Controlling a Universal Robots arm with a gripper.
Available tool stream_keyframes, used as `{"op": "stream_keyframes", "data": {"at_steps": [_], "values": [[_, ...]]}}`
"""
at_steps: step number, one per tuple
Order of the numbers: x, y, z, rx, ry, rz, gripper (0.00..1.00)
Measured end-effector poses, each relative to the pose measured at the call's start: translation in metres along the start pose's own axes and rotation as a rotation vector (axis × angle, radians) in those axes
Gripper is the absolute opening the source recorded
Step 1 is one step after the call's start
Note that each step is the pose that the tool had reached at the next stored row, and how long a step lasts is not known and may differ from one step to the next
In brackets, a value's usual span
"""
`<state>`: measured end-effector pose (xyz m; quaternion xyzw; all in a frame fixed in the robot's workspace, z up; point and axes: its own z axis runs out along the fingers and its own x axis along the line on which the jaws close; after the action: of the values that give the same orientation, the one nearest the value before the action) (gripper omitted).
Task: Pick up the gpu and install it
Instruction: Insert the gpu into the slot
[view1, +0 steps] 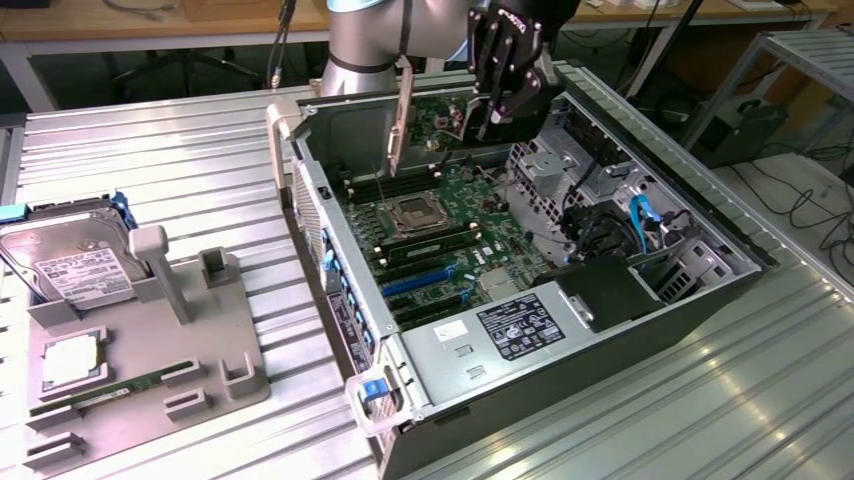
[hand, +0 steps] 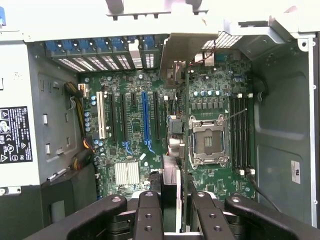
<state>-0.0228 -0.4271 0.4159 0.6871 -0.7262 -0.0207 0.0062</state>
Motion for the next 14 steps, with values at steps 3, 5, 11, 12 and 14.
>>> {"op": "stream_keyframes", "data": {"at_steps": [3, 5, 11, 12, 14], "values": [[0.0000, 0.0000, 0.0006, 0.0000, 0.0000, 0.000, 0.27], [0.0000, 0.0000, 0.0011, 0.0000, 0.0000, 0.000, 0.27], [0.0000, -0.0001, 0.0023, 0.0000, 0.0001, 0.000, 0.27], [0.0001, -0.0001, 0.0026, 0.0000, 0.0000, 0.000, 0.27], [0.0001, -0.0001, 0.0032, 0.0000, 0.0001, 0.000, 0.27]]}}
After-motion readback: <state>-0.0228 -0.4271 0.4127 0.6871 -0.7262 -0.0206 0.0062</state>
